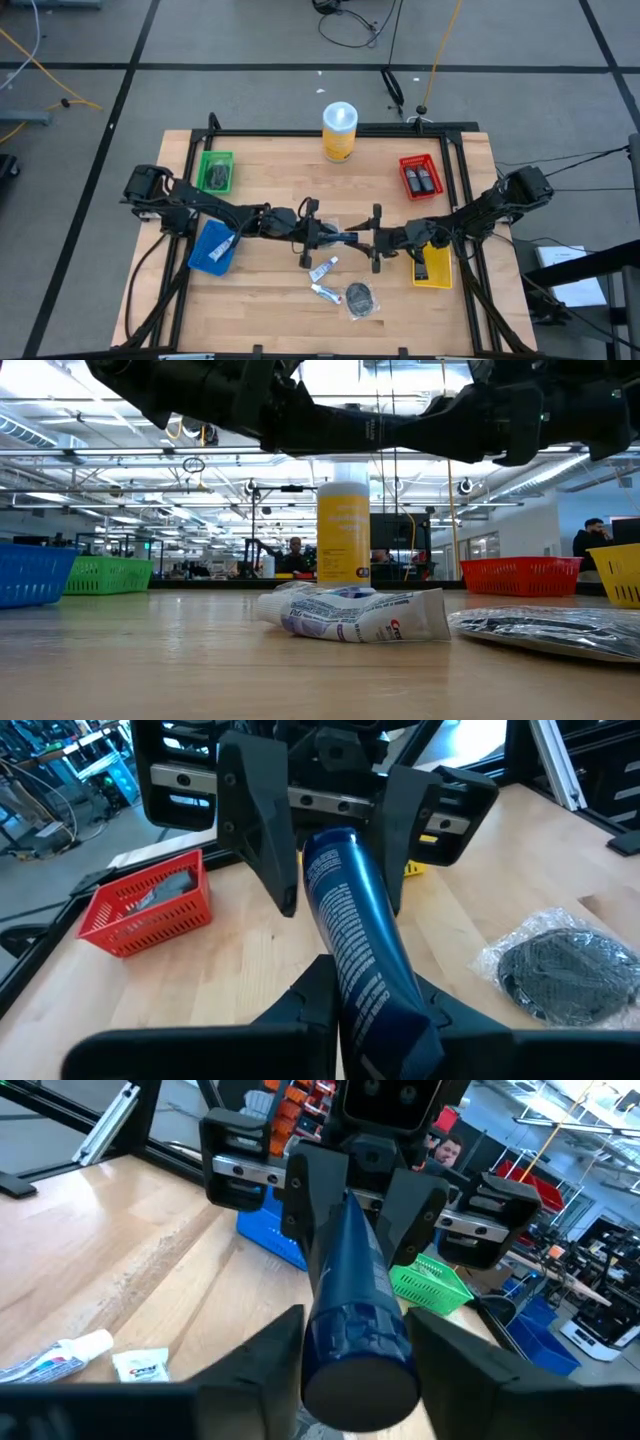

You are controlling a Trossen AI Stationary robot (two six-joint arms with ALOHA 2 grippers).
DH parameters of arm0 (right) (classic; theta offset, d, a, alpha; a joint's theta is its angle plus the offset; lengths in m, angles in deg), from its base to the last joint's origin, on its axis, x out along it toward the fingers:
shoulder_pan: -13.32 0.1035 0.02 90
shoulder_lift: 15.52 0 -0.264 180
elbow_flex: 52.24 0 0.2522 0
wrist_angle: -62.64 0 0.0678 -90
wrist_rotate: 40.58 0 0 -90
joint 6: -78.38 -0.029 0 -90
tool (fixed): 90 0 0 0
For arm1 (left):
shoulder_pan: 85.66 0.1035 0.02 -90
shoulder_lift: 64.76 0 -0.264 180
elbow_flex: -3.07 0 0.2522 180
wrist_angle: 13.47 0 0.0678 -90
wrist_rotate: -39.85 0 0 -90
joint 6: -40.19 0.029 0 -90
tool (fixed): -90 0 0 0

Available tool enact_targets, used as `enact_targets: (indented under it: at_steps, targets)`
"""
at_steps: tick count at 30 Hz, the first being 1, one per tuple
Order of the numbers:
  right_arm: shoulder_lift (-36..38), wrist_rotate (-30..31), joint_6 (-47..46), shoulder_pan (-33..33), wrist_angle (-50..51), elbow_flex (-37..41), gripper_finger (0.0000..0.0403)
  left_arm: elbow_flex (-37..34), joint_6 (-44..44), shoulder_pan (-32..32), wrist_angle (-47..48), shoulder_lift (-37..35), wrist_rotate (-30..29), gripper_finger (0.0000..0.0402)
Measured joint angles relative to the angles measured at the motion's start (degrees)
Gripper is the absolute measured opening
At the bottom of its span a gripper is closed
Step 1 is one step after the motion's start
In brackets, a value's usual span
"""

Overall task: Pick & Place Travel size toiletries
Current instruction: Put the shaving cream into the yellow bin

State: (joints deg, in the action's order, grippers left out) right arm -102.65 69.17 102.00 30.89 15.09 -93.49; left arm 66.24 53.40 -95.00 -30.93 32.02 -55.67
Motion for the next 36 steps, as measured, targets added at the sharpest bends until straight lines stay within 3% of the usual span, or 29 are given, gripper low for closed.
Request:
enact_targets:
  at_steps: [3,6,12,15,20,22,25,28,32,36]
  targets:
    - [0.1,0.0,-0.3,0.1,0.0,0.0,0.0117,0.0,0.1,0.0,-0.1,0.0,0.0,0.0041]
    - [0.1,0.6,-0.8,0.6,0.2,0.0,0.0114,0.0,0.1,0.0,-0.3,0.0,0.0,0.0053]
    - [4.2,7.8,-8.2,2.3,13.3,0.0,0.0114,0.0,4.9,-0.1,1.0,-1.9,-1.3,0.0155]
    - [10.1,10.6,-15.3,3.8,28.2,-1.3,0.0114,0.1,6.2,-0.7,7.6,-4.8,-4.8,0.0214]
    - [18.9,9.8,-32.2,6.5,71.0,-13.5,0.0114,0.1,2.6,-1.8,17.9,-8.8,-14.3,0.0275]
    - [19.8,5.6,-39.4,6.9,88.6,-21.0,0.0114,0.0,-0.5,-1.9,19.7,-8.9,-17.1,0.0287]
    - [19.3,-7.3,-50.7,6.7,111.1,-32.1,0.0114,0.0,-3.8,-1.9,21.5,-8.7,-20.2,0.029]
    - [18.1,-21.1,-61.8,6.1,127.3,-38.8,0.0114,0.0,-5.0,-1.5,22.3,-8.4,-20.5,0.0283]
    - [17.9,-33.3,-72.6,6.8,137.2,-39.9,0.0114,0.0,-6.1,-1.5,22.8,-8.4,-20.5,0.0268]
    - [17.9,-39.9,-72.6,7.3,135.6,-35.6,0.0114,0.0,-6.1,-1.5,22.9,-8.4,-20.3,0.0254]
